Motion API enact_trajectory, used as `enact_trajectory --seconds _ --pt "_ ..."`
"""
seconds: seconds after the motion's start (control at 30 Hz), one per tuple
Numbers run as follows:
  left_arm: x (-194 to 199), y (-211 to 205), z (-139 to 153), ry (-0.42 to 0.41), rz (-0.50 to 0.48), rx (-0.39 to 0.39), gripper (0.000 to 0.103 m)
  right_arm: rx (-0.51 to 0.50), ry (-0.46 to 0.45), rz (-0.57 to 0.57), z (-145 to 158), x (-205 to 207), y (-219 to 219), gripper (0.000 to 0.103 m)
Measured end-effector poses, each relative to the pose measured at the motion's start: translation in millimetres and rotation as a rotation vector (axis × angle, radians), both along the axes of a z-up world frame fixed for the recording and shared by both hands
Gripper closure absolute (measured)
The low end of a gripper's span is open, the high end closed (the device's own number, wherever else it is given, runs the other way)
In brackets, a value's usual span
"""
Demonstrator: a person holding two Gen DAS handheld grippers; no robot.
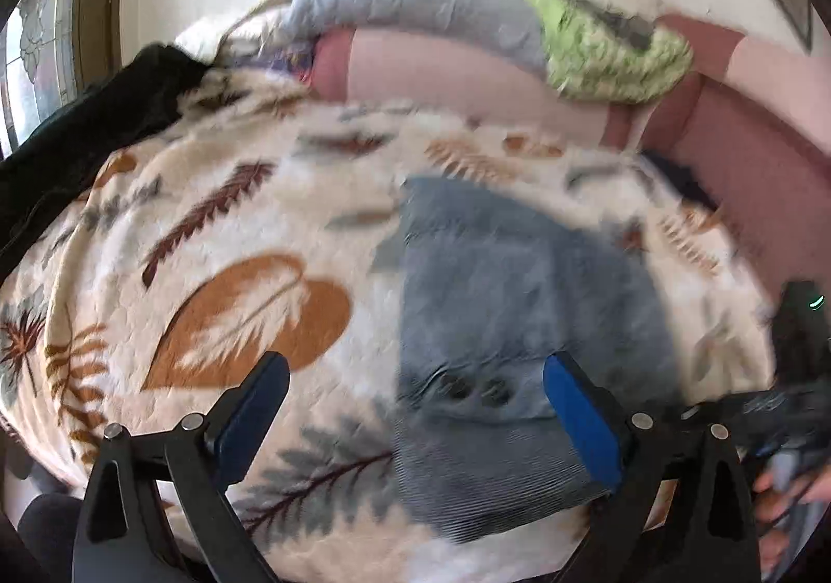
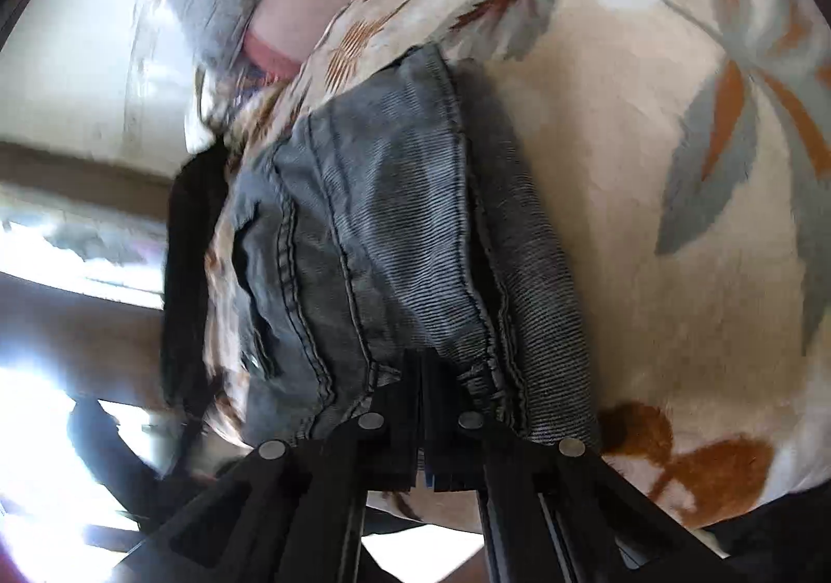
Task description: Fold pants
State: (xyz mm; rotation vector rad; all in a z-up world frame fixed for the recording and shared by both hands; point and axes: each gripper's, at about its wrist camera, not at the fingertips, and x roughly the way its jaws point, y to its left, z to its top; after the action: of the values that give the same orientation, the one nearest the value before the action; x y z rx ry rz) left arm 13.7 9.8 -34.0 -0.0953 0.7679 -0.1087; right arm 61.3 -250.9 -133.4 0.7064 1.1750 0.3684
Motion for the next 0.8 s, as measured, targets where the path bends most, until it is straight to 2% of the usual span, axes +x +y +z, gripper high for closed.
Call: enact_trajectory --seconds 0.03,0.1,0.13,0.2,0.27,0.3,0.33,0.4,0.43,0.47,0.5,0.53,0.57,0.6,0.67,0.7,0.77,0.8 --pt "2.1 -8.9 -4.7 0.021 -0.028 0.037 0.005 -0.011 0.021 0.007 3.7 -0.4 0.6 0.103" --pt "14.9 -33.0 -42.1 0.173 -0.109 0.174 0.004 -0.074 0.037 0.035 28.4 10.8 4.3 0.095" --pt "13.9 -32.5 -55.2 0.171 -0.11 0.144 0.003 -0.108 0.001 0.044 46.0 16.8 9.7 0.095" --pt "15.1 -24.7 -56.8 0.194 -0.092 0.074 0.003 -0.111 -0.122 0.092 90.5 30.2 24.3 0.095" --pt "17.0 -26.4 -56.8 0.197 -0.104 0.082 0.003 -0.067 -0.193 0.141 117.5 52.5 42.2 0.095" --pt "15.8 -28.7 -56.9 0.186 -0.109 0.096 0.003 -0.05 -0.22 0.181 123.6 68.4 53.0 0.09" --pt "15.3 -29.6 -56.8 0.18 -0.108 0.1 0.003 -0.063 -0.223 0.201 121.3 81.8 59.2 0.082" --pt "14.6 -29.1 -58.2 0.177 -0.103 0.093 0.003 -0.16 -0.128 0.2 81.1 121.3 66.2 0.071" --pt "16.2 -27.7 -59.2 0.181 -0.107 0.085 0.003 -0.2 -0.071 0.191 58.2 121.8 54.3 0.086" --pt "16.9 -27.4 -60.4 0.186 -0.114 0.076 0.003 -0.176 -0.008 0.177 29.7 125.3 44.1 0.103" --pt "16.8 -26.2 -60.7 0.186 -0.115 0.071 0.003 -0.086 0.077 0.163 9.5 124.7 39.1 0.103" --pt "16.7 -26.1 -61.2 0.186 -0.12 0.067 0.002 -0.112 0.066 0.155 16.9 120.0 40.7 0.103" --pt "16.4 -26.0 -60.9 0.182 -0.122 0.068 0.002 -0.18 0.045 0.18 27.9 117.1 44.7 0.103" --pt "16.3 -25.7 -60.4 0.179 -0.124 0.067 0.002 -0.256 0.024 0.213 43.6 113.0 54.8 0.095" --pt "17.9 -25.3 -61.2 0.175 -0.132 0.061 0.001 -0.324 -0.034 0.258 73.1 109.1 68.3 0.095" --pt "18.0 -24.8 -62.1 0.175 -0.134 0.059 0.001 -0.339 -0.088 0.299 91.8 110.7 85.3 0.095" --pt "18.0 -24.9 -62.2 0.175 -0.135 0.055 0.001 -0.274 -0.16 0.384 118.4 114.8 117.2 0.092" --pt "18.1 -25.1 -62.2 0.173 -0.137 0.056 0.001 -0.236 -0.185 0.425 126.0 119.5 134.9 0.08"
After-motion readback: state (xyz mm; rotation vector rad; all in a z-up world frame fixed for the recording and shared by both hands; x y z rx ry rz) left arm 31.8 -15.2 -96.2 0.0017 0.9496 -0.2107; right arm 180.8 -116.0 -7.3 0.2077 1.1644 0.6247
